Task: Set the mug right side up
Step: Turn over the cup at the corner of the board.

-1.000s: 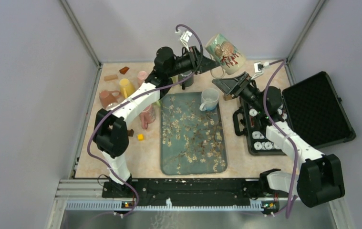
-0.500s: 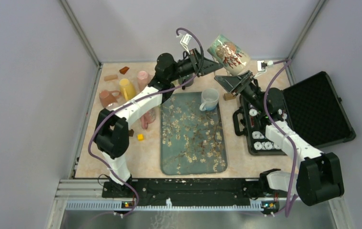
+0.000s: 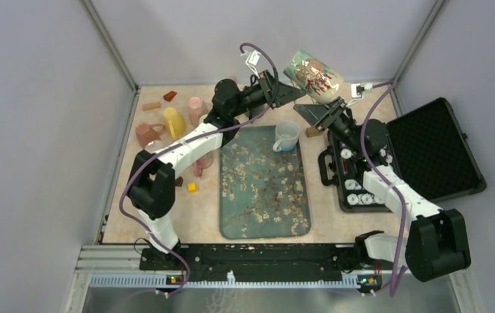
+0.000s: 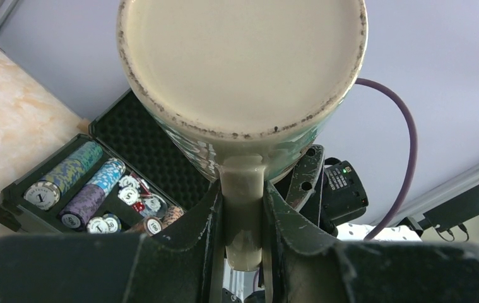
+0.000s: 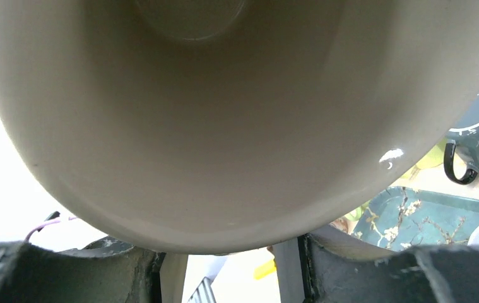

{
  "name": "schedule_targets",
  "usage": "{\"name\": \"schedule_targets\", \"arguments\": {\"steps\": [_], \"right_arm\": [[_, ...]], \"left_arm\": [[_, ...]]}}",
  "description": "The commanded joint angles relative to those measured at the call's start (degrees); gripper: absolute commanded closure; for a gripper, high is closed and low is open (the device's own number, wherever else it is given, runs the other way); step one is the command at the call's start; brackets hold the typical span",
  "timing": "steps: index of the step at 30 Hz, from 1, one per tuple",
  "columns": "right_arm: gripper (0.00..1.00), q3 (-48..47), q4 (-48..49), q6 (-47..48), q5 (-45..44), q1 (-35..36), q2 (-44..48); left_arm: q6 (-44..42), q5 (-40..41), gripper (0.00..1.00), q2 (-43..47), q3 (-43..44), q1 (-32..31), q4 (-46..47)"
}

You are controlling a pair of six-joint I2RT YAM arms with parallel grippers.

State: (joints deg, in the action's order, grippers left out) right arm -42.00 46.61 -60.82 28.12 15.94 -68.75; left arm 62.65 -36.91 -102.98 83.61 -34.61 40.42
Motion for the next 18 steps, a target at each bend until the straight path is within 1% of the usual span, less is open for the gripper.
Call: {"name": "schedule_targets", "arguments": {"steps": [1, 4, 10, 12, 13, 18], "right_arm": [[0.55, -2.25, 1.79, 2.97, -2.41, -0.39, 2.31], [0.59, -2.62, 0.74, 3.60, -2.71, -0.39, 2.56], [0.62, -2.73, -0.12, 4.61, -3.17, -0.34, 3.03], [0.71, -2.97, -0.32, 4.82, -2.99, -0.18, 2.91], [0.73, -3.08, -0.64, 5.14, -2.91, 0.03, 2.92], [0.91, -3.82, -4.96, 8.74, -3.86, 1.90, 3.94]], "left_arm": [[0.71, -1.98, 1.00, 5.76, -0.83, -1.42, 9.30], [1.01, -2.01, 1.00, 6.14, -2.28, -1.53, 10.42], [0.96, -1.77, 1.00, 7.47, -5.53, -1.53, 11.50], [1.05, -1.79, 1.00, 7.72, -6.45, -1.54, 11.93], [1.13, -1.84, 1.00, 7.86, -6.92, -1.55, 12.14], [0.53, -1.93, 1.00, 8.66, -9.25, -1.53, 12.55]]}}
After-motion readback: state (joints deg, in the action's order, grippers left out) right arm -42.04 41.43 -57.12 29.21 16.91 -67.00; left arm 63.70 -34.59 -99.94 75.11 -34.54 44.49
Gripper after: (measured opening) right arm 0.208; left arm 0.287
